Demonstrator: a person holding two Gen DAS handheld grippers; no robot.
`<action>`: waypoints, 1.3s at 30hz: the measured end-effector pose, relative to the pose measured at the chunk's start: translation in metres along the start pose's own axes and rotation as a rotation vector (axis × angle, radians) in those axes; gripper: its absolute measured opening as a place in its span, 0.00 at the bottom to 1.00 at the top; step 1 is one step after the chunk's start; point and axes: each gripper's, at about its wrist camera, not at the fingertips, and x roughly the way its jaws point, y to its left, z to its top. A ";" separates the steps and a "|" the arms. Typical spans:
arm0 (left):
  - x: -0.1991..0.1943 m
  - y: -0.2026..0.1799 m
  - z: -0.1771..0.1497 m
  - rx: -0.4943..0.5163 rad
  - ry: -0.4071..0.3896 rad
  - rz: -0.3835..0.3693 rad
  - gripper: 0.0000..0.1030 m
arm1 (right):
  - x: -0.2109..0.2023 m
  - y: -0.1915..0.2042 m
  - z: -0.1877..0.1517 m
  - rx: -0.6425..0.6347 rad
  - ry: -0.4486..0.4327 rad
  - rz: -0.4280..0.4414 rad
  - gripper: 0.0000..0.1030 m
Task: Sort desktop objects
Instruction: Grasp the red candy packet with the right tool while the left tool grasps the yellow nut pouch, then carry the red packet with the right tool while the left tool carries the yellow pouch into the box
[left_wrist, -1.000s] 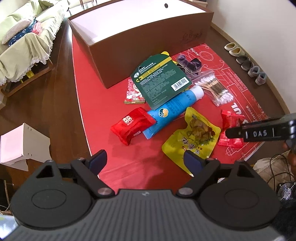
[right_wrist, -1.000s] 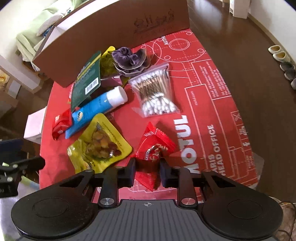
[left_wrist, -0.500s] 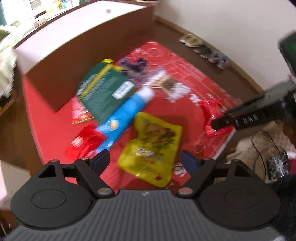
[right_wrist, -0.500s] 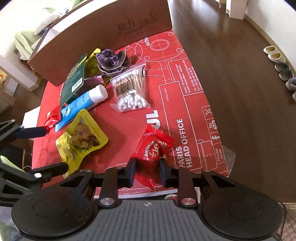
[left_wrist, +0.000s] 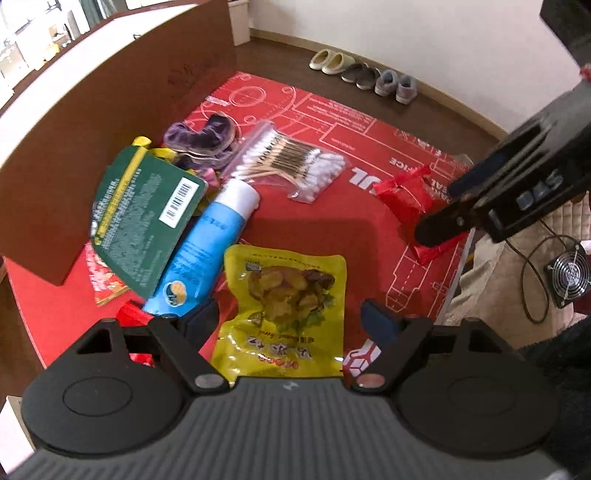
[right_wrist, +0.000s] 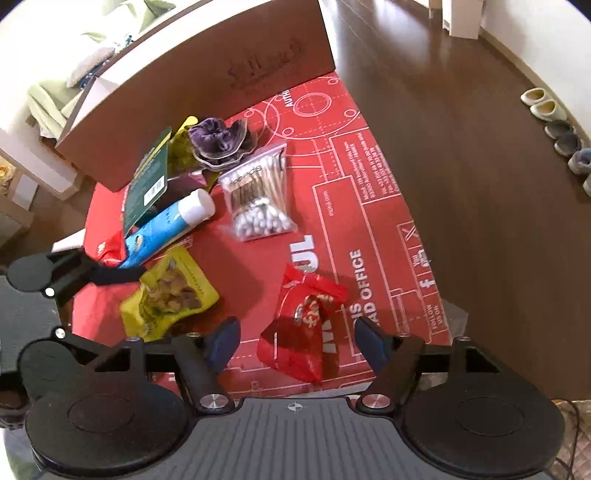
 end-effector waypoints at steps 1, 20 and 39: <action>0.003 0.001 0.000 -0.001 0.007 0.000 0.74 | 0.001 0.000 0.001 -0.005 0.002 -0.004 0.69; -0.008 0.016 0.003 -0.127 -0.001 0.004 0.49 | 0.005 0.006 0.010 -0.104 0.029 -0.029 0.27; -0.056 0.017 0.031 -0.243 -0.042 0.050 0.47 | -0.023 0.003 0.040 -0.117 -0.009 0.080 0.27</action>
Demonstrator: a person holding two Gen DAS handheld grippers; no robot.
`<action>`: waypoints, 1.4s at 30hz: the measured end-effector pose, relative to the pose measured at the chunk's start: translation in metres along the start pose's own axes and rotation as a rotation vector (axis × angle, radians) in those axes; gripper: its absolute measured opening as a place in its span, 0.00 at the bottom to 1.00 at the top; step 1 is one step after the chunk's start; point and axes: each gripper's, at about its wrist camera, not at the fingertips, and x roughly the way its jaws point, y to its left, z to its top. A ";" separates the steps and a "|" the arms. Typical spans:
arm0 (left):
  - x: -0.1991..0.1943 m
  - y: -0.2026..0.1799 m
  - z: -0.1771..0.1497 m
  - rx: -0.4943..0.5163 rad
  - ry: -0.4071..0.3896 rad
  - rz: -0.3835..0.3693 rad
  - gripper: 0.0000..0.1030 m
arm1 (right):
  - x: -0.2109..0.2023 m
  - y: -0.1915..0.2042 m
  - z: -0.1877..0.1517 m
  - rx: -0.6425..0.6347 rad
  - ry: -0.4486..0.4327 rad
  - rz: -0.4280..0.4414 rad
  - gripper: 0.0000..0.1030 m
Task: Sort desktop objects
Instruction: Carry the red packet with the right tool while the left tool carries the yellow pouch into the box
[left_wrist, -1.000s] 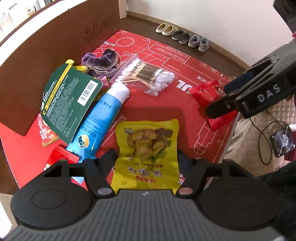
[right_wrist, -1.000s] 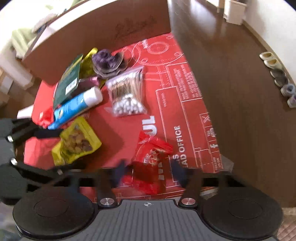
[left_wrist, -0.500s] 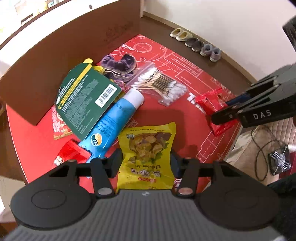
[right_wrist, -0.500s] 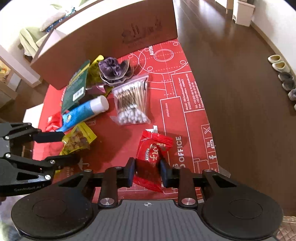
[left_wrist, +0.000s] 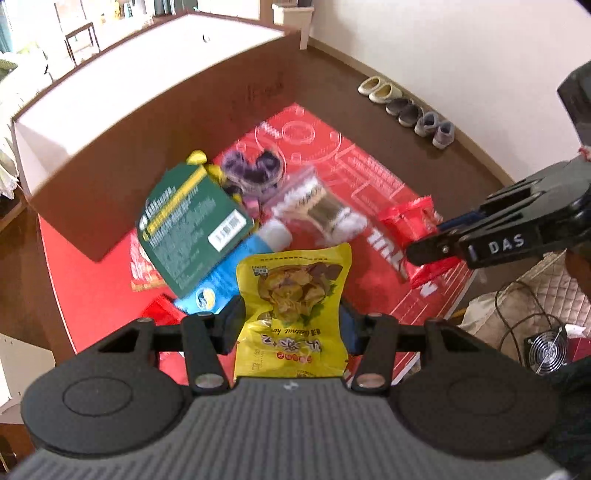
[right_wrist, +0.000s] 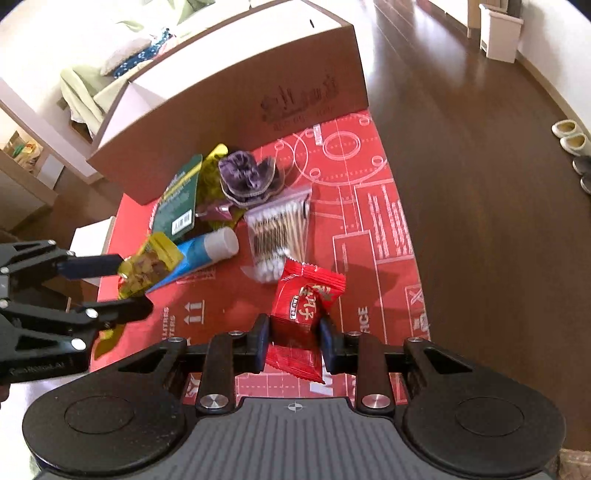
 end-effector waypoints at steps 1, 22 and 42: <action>-0.004 0.000 0.003 -0.001 -0.007 0.007 0.47 | -0.002 0.001 0.003 -0.006 -0.005 0.002 0.27; -0.065 0.060 0.077 -0.086 -0.187 0.135 0.47 | -0.042 0.053 0.122 -0.229 -0.155 0.104 0.27; -0.036 0.126 0.144 -0.111 -0.216 0.193 0.47 | 0.036 0.080 0.235 -0.290 -0.139 0.092 0.27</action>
